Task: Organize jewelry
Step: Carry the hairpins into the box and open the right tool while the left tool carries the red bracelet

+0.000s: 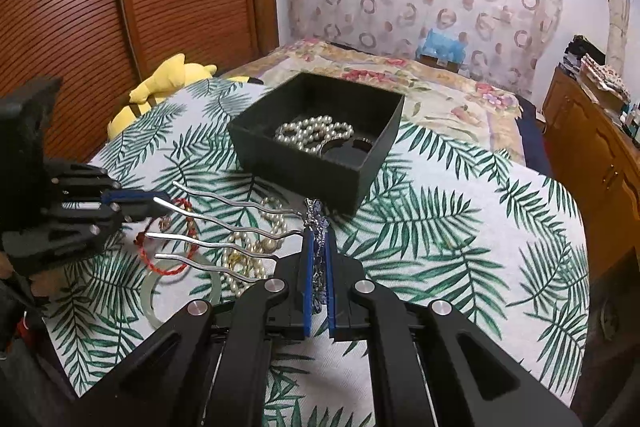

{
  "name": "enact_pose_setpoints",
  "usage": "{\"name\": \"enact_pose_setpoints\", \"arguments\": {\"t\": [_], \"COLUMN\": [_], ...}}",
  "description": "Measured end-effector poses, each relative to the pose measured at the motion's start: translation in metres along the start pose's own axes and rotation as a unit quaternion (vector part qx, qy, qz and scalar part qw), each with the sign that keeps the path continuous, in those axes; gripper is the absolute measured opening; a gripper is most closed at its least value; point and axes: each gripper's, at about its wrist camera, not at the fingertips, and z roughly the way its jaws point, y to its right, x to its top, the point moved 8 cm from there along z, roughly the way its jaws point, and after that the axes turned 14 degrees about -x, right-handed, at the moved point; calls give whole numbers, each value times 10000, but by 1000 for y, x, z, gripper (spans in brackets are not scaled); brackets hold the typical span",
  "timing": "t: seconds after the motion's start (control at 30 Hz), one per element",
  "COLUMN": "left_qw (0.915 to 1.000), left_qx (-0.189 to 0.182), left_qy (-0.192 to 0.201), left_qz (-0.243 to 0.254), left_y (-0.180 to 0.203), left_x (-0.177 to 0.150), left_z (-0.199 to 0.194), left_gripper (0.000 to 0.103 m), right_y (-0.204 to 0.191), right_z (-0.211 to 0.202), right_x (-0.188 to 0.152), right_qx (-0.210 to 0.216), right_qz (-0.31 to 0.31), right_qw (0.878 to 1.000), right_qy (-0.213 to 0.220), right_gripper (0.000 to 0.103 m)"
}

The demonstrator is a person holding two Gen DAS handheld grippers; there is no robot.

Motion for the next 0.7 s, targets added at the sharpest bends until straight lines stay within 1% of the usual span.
{"name": "enact_pose_setpoints", "arguments": {"t": [0.3,0.5,0.6,0.7], "left_qw": [9989,9977,9971,9971], "left_qx": [72,145,190,151], "left_qy": [464,630,712,716], "left_qz": [90,187,199,196], "left_y": [-4,-5,-9,-10], "left_x": [44,69,80,88], "left_z": [-21,-26,-31,-33], "left_gripper": [2,2,2,2], "right_y": [12,23,23,19], "right_z": [7,30,45,58], "right_x": [41,75,85,89], "right_qx": [-140,-178,-225,-216], "right_qz": [27,161,128,99], "right_qw": [9997,9994,9995,9997], "right_qy": [218,232,185,106], "right_gripper": [6,6,6,6]}}
